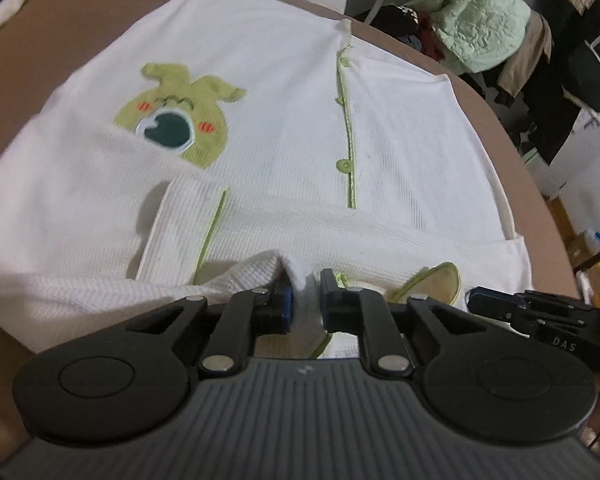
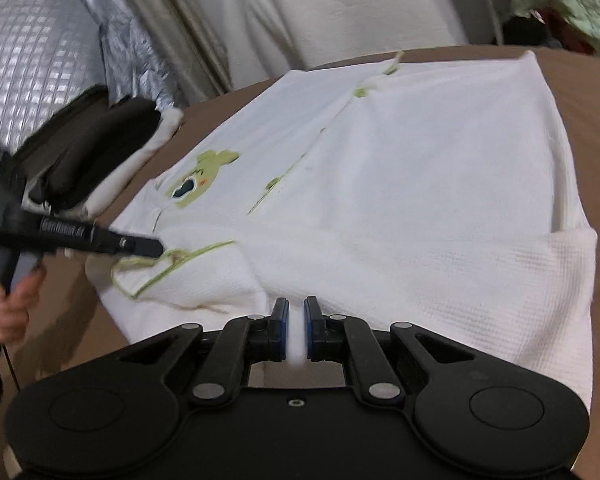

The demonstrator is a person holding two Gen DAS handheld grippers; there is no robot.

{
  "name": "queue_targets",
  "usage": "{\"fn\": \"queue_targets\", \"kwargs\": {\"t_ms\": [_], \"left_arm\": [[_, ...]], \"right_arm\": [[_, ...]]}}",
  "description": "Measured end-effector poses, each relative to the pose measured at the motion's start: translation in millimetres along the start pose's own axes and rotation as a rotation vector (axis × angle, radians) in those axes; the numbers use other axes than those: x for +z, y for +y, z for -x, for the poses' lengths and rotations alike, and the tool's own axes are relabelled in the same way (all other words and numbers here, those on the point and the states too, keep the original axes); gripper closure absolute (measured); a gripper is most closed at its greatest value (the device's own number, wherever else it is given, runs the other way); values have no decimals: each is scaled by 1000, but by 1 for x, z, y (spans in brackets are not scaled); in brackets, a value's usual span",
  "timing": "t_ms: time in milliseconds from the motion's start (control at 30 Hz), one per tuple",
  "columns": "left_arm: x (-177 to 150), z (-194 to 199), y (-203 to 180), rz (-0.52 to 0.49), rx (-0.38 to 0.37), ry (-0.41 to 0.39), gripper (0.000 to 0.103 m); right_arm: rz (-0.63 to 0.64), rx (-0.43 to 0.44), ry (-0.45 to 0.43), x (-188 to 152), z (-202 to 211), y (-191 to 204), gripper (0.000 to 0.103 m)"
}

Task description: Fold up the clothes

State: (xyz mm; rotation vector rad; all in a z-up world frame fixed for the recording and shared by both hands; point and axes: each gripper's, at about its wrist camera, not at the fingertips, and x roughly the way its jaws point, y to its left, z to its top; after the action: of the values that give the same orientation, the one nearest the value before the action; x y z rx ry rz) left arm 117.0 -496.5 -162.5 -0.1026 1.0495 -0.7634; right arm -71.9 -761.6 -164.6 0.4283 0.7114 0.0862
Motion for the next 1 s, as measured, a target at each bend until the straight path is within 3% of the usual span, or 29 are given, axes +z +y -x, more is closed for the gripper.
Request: {"fn": "queue_targets", "kwargs": {"t_ms": [100, 200, 267, 333, 433, 533, 633, 700, 733, 767, 833, 900, 1000], "left_arm": [[6, -2, 13, 96, -48, 7, 82], [13, 5, 23, 171, -140, -45, 82], [19, 13, 19, 132, -178, -91, 82], [25, 15, 11, 68, -161, -103, 82], [26, 6, 1, 13, -99, -73, 82], [20, -2, -4, 2, -55, -80, 81], [17, 5, 4, 41, -69, -152, 70], [17, 15, 14, 80, -80, -216, 57], [18, 19, 19, 89, -56, -245, 54], [19, 25, 22, 75, -17, -262, 54], [20, 36, 26, 38, 63, -293, 54], [12, 47, 24, -78, 171, -296, 54], [-9, 60, 20, -291, 258, -260, 49]], "right_arm": [[5, -7, 1, 2, -2, 0, 89], [18, 0, -14, 2, 4, 5, 86], [31, 53, -32, 2, 16, 12, 86], [46, 114, -51, 2, 27, 20, 85], [99, 40, -67, -1, 23, 31, 58], [151, -34, -83, -3, 18, 41, 58], [204, -108, -99, -6, 13, 52, 57], [238, -157, -110, -7, 10, 59, 46], [256, -182, -115, -8, 8, 63, 36], [264, -196, -117, -9, 7, 64, 33], [200, -126, -44, -8, -1, 48, 33], [122, -36, 55, -8, -13, 33, 33], [-16, 98, 78, -11, -21, 11, 33]]}}
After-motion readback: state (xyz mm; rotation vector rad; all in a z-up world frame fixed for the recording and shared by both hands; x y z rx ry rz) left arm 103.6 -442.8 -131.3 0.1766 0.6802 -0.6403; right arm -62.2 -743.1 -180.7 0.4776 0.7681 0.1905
